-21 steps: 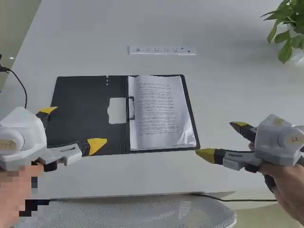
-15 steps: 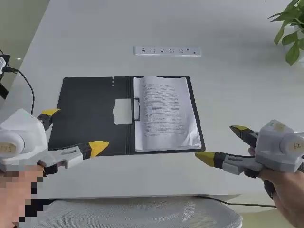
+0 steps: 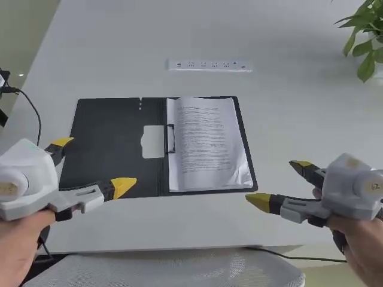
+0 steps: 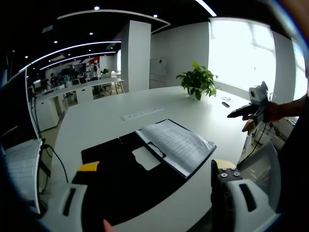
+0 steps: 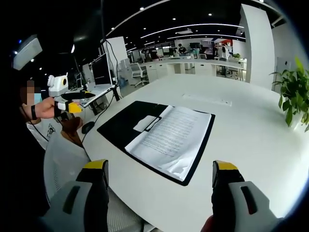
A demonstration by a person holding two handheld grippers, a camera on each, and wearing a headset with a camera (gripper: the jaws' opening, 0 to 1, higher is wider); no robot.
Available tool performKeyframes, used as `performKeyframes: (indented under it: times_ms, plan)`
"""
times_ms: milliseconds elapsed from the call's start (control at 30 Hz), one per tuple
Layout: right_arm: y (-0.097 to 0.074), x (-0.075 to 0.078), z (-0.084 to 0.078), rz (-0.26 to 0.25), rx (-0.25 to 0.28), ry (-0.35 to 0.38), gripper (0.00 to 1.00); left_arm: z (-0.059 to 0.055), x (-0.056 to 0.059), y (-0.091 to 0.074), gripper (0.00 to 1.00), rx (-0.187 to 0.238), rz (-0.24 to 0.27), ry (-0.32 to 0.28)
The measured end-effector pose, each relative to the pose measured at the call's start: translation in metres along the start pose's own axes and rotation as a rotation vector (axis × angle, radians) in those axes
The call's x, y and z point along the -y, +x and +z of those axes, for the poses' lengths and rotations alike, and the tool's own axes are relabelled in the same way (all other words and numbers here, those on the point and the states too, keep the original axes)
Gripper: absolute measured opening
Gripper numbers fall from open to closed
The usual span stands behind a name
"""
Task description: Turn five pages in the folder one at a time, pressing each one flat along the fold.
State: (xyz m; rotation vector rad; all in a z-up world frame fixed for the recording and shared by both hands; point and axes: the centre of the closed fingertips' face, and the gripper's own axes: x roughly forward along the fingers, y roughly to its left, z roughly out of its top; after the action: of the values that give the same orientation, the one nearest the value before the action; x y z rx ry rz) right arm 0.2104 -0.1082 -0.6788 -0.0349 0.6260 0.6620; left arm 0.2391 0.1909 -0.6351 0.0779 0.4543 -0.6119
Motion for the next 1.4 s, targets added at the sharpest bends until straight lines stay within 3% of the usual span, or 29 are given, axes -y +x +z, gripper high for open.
performKeyframes:
  times_ms: [800, 1067, 1400]
  plan:
    - [0.002, -0.005, -0.003, 0.007, -0.011, -0.007, 0.88, 0.002, -0.004, -0.003, 0.92, 0.009, 0.005, -0.004]
    - [-0.003, 0.0, -0.004, -0.01, -0.007, 0.005, 0.88, 0.006, 0.011, 0.013, 0.91, 0.008, -0.043, 0.009]
    - [-0.008, 0.004, -0.01, -0.03, -0.008, 0.026, 0.88, 0.019, 0.048, 0.052, 0.9, 0.009, -0.156, 0.053]
